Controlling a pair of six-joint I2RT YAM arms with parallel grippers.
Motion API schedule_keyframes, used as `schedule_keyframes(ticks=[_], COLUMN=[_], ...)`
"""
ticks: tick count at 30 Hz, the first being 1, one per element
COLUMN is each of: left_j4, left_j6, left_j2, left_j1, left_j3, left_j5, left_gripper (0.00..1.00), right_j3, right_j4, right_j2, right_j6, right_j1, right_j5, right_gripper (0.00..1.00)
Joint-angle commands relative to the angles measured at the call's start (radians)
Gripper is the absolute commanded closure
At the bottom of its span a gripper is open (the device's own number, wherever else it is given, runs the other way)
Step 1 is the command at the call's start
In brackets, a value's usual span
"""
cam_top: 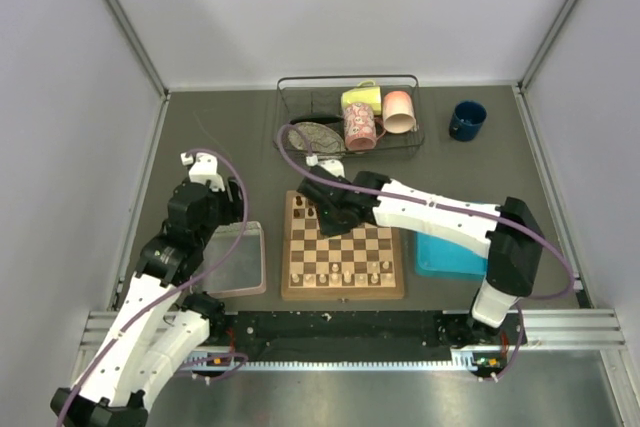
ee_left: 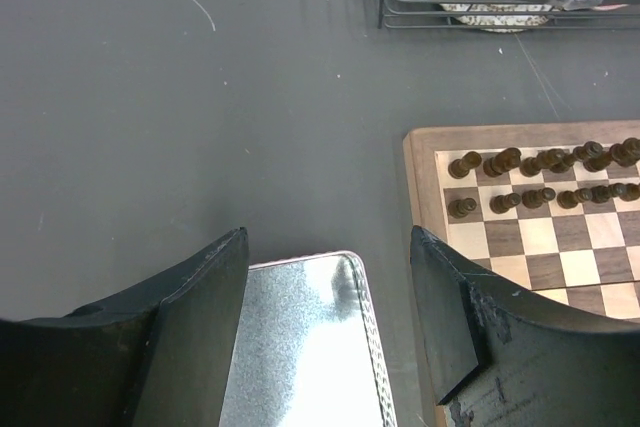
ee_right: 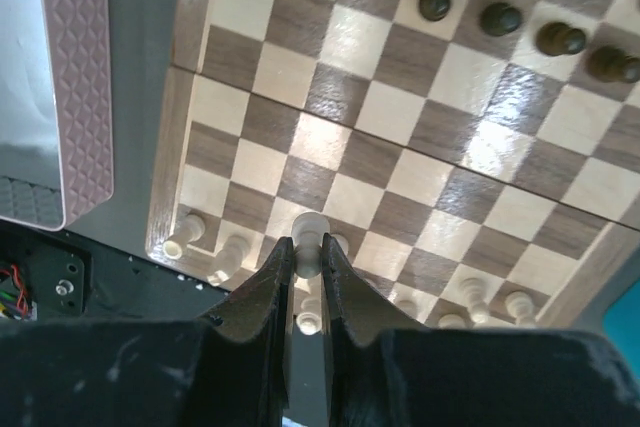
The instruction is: Set up the chess pieces on the board
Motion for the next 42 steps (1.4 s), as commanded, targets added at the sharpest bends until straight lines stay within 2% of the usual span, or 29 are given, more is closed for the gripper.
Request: schedule_keyframes(ticks=[1,13,25,42], left_j4=[-0.013,-0.041,-0.033,-0.027], left_j6=[-0.027,-0.059,-0.048,-0.043], left_j2=[-0.014,0.015,-0.002,0.003], left_j1=[0.033,0.134,0.134,0.134], left_j3=[0.01,0.009,-0.005,-0.007], left_j5=[-0.015,0.056,0.042,0.036], left_gripper=[0.3,0.3,0.3,0.29], right_j3=[0.054,0.067,0.094,0.108], right_j4=[0.035,0.075,0.109,0.152], right_j2=[0.024,0.102,0.202,0.254], right_j6=[0.039,0.089,0.098,0.107], right_j1=[0.046,0.101,0.117,0.132], right_j5=[-0.032,-0.048,-0.084,-0.127], right_gripper=[1.0,1.0,1.0,1.0])
